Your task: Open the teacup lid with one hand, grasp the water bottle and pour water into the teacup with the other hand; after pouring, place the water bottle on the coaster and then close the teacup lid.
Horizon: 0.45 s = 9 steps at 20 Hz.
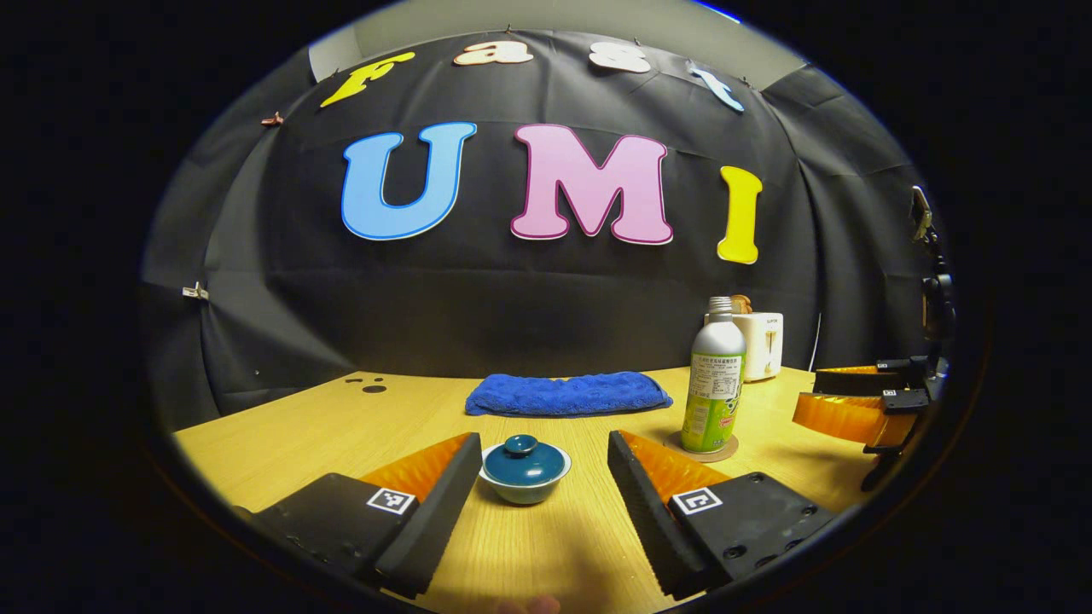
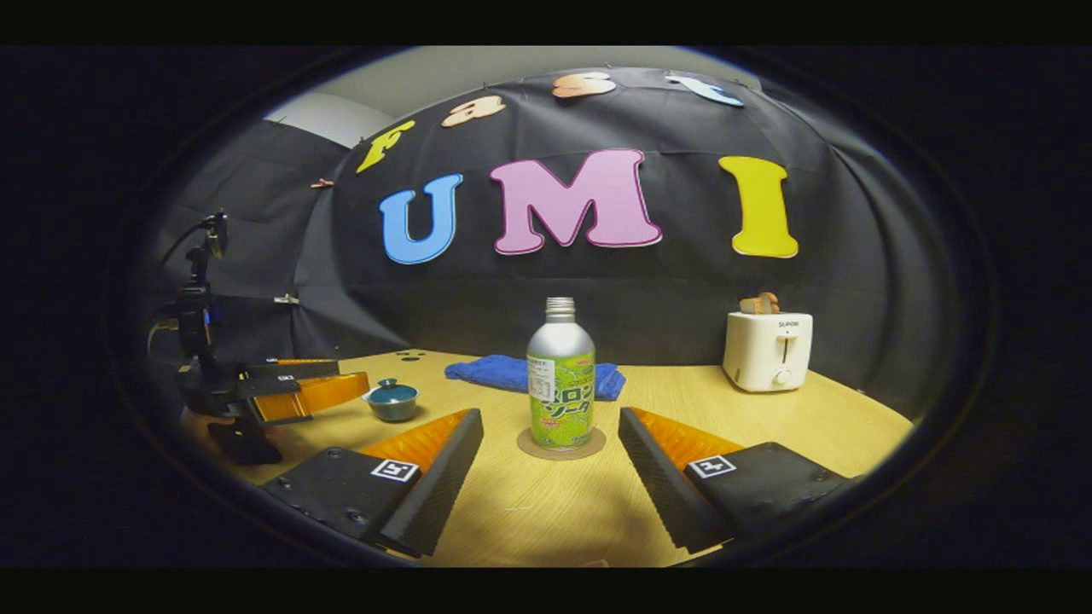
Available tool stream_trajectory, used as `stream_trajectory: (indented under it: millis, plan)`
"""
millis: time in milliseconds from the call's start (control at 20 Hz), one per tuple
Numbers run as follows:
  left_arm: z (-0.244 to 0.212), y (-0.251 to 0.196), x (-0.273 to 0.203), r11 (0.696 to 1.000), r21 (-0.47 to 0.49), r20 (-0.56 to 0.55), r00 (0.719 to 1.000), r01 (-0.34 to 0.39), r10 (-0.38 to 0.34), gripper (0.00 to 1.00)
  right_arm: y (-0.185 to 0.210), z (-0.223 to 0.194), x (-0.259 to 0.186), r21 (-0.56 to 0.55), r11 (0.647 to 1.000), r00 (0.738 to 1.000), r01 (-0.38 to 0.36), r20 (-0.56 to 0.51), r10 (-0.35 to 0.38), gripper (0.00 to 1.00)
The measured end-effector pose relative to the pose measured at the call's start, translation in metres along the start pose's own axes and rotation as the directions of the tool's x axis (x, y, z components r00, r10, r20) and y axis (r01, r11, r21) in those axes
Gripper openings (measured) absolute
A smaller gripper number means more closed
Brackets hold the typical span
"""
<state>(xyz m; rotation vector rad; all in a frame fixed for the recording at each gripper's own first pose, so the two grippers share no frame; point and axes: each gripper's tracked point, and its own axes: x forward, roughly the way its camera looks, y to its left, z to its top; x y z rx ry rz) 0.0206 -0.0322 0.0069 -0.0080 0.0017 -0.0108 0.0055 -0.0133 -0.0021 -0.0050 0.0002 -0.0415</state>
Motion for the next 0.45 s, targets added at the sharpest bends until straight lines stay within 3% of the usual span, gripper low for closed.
stream_trajectory:
  millis: [450]
  plan:
    - [-0.0007,-0.0005,0.0003,1.0,0.001,0.0,1.0,-0.001,0.001,0.94,0.0044,-0.0009,0.0006,0.001,1.0,1.0,-0.001,0.001,0.001,0.98]
